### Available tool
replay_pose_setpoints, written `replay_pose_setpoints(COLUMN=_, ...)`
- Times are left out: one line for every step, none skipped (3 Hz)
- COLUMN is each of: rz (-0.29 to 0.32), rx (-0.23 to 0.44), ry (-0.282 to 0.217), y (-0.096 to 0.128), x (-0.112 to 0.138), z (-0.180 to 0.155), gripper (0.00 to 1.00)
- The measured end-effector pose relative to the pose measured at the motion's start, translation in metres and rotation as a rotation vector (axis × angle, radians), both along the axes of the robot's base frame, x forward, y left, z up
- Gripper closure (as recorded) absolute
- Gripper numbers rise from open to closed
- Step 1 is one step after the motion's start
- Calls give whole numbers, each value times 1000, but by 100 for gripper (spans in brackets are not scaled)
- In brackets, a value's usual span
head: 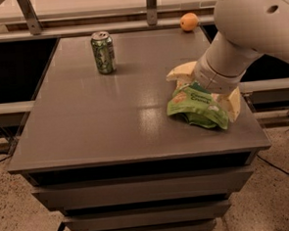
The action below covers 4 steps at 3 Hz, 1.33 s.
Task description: Move green rice chip bag near green can
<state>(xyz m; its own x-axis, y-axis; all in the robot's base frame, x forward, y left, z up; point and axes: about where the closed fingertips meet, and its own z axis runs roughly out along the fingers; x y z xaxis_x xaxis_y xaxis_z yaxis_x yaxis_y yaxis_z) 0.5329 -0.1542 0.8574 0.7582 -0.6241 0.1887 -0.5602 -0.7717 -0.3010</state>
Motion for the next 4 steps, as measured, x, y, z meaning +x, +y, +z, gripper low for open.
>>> replay_pose_setpoints(rz=40, rx=-26, ry=32, y=5, x=-2, z=-4, gripper=0)
replay_pose_setpoints(rz=72, rx=-47, ry=57, y=11, x=-5, z=-9, gripper=0)
replay_pose_setpoints(rz=88, rx=-60, ry=83, y=14, x=-6, z=-16, gripper=0)
replay_pose_setpoints(rz=76, rx=-82, ry=105, y=13, x=-2, z=-21, gripper=0)
